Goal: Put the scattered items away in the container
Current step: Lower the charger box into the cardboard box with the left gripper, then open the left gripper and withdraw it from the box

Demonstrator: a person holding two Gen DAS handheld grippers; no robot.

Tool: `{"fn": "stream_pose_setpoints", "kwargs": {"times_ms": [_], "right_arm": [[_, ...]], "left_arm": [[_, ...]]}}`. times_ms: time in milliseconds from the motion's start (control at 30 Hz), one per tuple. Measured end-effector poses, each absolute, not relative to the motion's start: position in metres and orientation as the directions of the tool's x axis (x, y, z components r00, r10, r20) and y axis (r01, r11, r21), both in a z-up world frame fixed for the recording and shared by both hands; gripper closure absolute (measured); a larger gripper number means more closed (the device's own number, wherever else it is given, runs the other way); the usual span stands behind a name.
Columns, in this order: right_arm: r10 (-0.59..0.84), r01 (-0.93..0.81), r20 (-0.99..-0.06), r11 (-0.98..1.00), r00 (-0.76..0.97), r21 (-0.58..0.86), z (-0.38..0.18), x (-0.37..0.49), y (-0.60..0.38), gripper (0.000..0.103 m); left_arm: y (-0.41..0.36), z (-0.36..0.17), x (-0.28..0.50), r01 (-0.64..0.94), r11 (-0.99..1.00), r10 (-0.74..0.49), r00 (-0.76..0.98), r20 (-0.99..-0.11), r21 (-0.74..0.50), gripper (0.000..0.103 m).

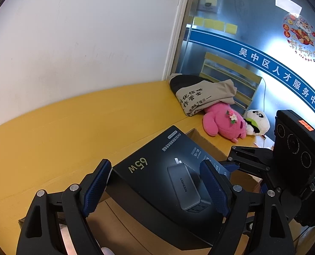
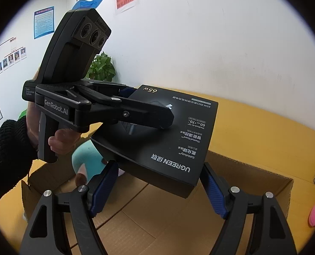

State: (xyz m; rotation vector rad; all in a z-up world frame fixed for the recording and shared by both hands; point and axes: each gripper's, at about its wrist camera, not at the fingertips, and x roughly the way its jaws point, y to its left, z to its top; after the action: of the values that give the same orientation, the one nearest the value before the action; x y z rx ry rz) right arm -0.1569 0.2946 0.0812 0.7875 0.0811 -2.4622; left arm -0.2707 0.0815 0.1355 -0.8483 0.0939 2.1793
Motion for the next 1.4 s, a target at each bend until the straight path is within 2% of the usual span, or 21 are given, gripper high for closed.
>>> {"fn": "stream_pose_setpoints", "kwargs": {"times_ms": [467, 933, 1133, 1300, 1400], "right_arm": [[-0.463, 0.478, -0.646, -0.862, -0.607, 0.169, 0.03, -0.166, 0.297, 0.025], [-0.446, 0.449, -0.728, -0.868, -0.521, 0.21, -0.007, -0.165, 0.295, 0.025], [-0.438, 0.438, -0.747, -0.872, -0.5, 0.217, -0.016, -0.162, 0.295, 0.025], [-0.434, 0.436, -0.754, -0.873, -0.492, 0.218, -0.019, -0.158, 0.295, 0.025], [-0.43, 0.43, -0.759, -0.876, -0.49, 0.218, -0.02, -0.155, 0.296, 0.025]], "left_arm": [[0.107, 0.088, -0.295, -0.646, -0.739, 0.549, -0.416, -0.725, -0.19, 0.015], [0.134, 0.05, -0.313, -0.573, -0.809, 0.38, -0.347, -0.858, -0.127, 0.014], [0.144, 0.036, -0.315, -0.557, -0.827, 0.312, -0.348, -0.884, -0.073, 0.013], [0.14, 0.034, -0.321, -0.531, -0.843, 0.304, -0.334, -0.892, -0.088, 0.011], [0.137, 0.04, -0.317, -0.531, -0.846, 0.283, -0.364, -0.887, -0.052, 0.011]]}}
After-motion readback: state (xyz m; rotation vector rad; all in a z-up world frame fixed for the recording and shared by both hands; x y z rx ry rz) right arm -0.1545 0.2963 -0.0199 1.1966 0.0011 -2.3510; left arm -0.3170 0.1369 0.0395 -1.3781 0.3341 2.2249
